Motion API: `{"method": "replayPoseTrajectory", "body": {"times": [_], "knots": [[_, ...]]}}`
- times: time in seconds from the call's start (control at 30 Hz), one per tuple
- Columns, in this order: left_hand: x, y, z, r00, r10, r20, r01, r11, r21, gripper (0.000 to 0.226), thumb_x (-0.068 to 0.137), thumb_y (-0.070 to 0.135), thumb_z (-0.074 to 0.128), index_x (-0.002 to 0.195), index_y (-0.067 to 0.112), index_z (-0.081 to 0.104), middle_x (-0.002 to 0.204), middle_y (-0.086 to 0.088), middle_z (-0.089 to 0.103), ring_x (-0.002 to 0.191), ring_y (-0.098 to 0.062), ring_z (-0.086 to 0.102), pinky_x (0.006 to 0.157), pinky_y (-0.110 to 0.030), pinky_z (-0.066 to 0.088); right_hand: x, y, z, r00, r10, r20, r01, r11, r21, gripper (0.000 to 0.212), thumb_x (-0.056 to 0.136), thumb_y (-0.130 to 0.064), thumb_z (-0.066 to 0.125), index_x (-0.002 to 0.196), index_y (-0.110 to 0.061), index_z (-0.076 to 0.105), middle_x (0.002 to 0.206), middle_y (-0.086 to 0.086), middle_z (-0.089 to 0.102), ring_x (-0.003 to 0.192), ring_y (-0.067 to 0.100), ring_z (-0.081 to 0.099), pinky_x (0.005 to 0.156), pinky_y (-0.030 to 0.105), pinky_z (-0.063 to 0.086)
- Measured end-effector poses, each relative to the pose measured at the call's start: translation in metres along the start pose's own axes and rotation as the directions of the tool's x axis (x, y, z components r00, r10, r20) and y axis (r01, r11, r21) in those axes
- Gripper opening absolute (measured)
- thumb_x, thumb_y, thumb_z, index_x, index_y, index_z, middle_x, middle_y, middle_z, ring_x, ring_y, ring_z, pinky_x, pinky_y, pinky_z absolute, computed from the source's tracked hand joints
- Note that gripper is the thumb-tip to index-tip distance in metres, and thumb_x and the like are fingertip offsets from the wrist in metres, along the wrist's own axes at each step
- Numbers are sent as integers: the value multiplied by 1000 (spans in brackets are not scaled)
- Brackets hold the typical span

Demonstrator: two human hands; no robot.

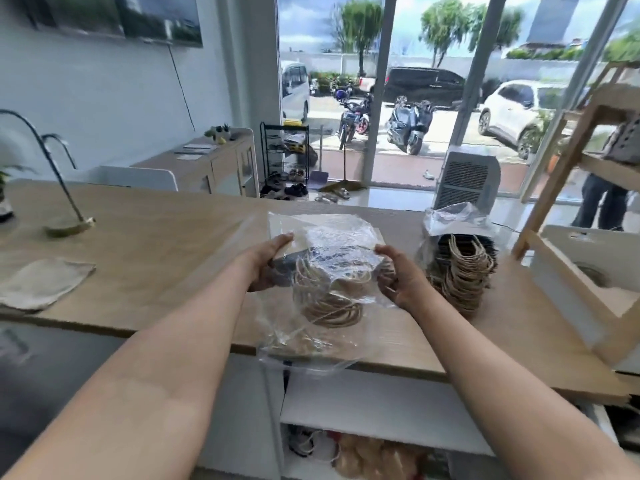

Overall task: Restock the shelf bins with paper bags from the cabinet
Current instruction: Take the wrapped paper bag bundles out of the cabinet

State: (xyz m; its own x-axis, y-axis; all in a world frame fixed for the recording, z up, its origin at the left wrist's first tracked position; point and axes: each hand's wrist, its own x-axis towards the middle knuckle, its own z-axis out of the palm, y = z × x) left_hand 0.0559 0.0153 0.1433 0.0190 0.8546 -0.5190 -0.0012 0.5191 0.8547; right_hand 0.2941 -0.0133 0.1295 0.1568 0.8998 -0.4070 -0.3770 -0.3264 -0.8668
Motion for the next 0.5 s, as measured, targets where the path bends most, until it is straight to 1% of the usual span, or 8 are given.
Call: {"method": "replayPoseTrajectory", "body": {"times": [0.1,0.17,0.27,0.33,0.4,0.43,0.5], "knots": [[22,4,-1,997,-41,-64,42,999,20,45,83,53,65,74,10,59,46,-5,65,34,-16,61,40,-23,52,31,3,2,999,38,-16,-37,999,8,13,77,-24,72,78,-16,61,31,-7,42,24,3,31,31,10,29],[38,12,2,997,-50,-67,52,998,23,43,83,51,66,72,10,58,44,-5,64,32,-15,60,38,-25,52,59,3,3,998,58,-7,-58,998,23,17,76,-24,72,78,-16,58,30,-7,39,23,4,29,29,10,27],[68,26,6,998,-44,-53,46,998,44,41,86,48,64,71,11,56,41,-3,62,30,-14,58,35,-24,50,95,1,7,997,70,14,-71,996,62,21,79,-22,70,75,-14,51,28,-7,35,19,4,27,26,10,23],[92,36,8,997,-48,-59,51,997,50,41,86,48,64,72,10,56,41,-3,62,30,-14,58,38,-23,50,114,-2,9,997,73,-20,-72,996,53,23,74,-25,74,74,-15,53,36,-4,39,22,5,29,28,12,26],[119,49,11,996,-69,-48,73,994,86,43,85,50,65,74,9,57,42,-3,63,31,-15,59,42,-24,52,138,-7,11,995,80,-66,-78,996,35,25,69,-28,77,71,-18,54,54,-1,42,26,6,32,31,14,30],[129,54,12,996,-72,-42,76,992,96,43,85,50,65,74,8,57,42,-4,63,31,-14,59,41,-24,52,148,-10,12,993,88,-83,-86,996,25,26,68,-29,78,71,-18,54,60,0,41,28,6,33,32,14,32],[155,65,16,995,-93,-26,96,987,127,44,86,49,64,73,8,57,41,-3,62,30,-14,58,37,-23,50,171,-16,14,986,110,-128,-108,994,21,26,69,-30,77,75,-17,56,61,1,40,35,8,33,35,14,34]]}}
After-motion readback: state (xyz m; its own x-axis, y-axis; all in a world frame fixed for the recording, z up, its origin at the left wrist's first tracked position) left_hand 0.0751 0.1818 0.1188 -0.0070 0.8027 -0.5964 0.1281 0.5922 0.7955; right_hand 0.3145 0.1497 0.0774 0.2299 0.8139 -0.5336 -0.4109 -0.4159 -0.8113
